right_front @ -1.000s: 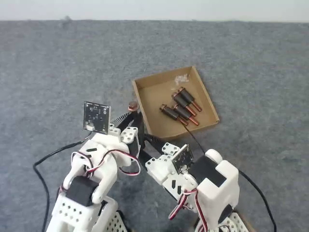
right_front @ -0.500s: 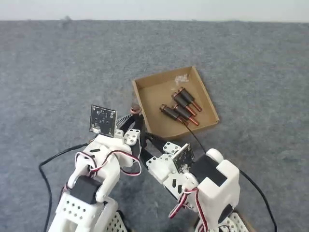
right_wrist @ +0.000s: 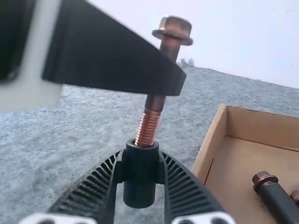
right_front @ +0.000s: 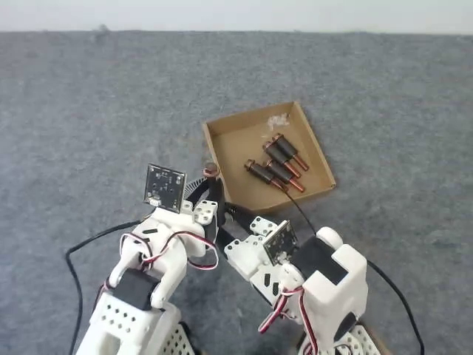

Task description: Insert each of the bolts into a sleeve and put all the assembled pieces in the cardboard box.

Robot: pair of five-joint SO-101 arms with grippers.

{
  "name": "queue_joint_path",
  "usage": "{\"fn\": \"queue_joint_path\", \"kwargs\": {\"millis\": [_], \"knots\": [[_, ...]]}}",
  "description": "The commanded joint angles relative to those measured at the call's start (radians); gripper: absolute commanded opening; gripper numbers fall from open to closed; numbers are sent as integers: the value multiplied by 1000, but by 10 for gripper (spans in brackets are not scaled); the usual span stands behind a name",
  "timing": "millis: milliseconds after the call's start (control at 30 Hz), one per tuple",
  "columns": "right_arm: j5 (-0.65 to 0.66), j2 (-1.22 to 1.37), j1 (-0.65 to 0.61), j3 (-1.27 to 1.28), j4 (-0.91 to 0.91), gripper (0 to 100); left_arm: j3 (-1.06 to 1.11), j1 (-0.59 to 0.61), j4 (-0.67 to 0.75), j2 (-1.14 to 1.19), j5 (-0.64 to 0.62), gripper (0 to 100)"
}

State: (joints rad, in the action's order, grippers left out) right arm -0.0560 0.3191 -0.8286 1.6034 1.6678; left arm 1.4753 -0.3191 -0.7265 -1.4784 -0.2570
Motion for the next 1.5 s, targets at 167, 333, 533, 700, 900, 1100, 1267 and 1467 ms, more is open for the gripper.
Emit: {"fn": "queue_joint_path", "kwargs": {"millis": [167, 333, 533, 700, 900, 1100, 1267, 1467], "knots": [[15, -48, 44, 26, 5, 6, 36, 6, 37, -25, 5, 11], [15, -48, 44, 26, 5, 6, 42, 6, 38, -25, 3, 11], [17, -47, 45, 26, 5, 6, 99, 9, 118, -26, 5, 11], [17, -45, 45, 26, 4, 6, 125, 9, 157, -26, 5, 11], [17, -48, 68, 26, 1, 6, 128, 8, 152, -26, 9, 12], [17, -51, 82, 25, 1, 6, 124, -2, 86, -26, 63, 15], [17, -51, 87, 23, 5, 6, 127, 0, 81, -26, 77, 59], [17, -51, 88, 23, 5, 6, 151, 0, 55, -26, 81, 58]]}}
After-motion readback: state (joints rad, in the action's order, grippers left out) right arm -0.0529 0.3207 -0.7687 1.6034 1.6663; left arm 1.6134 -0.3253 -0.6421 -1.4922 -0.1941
